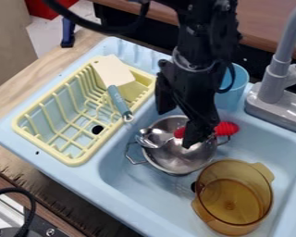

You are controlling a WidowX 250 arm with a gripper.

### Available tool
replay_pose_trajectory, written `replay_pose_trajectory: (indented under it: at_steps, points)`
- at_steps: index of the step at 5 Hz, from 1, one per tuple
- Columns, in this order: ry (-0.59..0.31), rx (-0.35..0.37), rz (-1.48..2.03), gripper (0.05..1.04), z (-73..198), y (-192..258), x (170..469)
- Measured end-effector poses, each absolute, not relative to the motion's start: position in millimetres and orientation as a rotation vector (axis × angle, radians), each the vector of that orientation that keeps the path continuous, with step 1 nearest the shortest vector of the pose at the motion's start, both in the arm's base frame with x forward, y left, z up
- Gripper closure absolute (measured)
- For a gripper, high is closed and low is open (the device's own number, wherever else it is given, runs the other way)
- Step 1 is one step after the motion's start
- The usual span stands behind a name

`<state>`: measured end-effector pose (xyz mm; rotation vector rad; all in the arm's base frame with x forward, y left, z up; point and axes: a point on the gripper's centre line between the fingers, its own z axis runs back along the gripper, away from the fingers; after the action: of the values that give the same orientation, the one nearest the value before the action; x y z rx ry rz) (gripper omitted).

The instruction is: Put the red spoon into the glass pot

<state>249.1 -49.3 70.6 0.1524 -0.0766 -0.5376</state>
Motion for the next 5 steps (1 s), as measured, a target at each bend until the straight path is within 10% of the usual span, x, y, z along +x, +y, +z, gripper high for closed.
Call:
replay_pose_trajectory:
  at_steps: [5]
  points:
    - [-0.154,0.098,-0.641,0.085,50.6,-48.0,259.9]
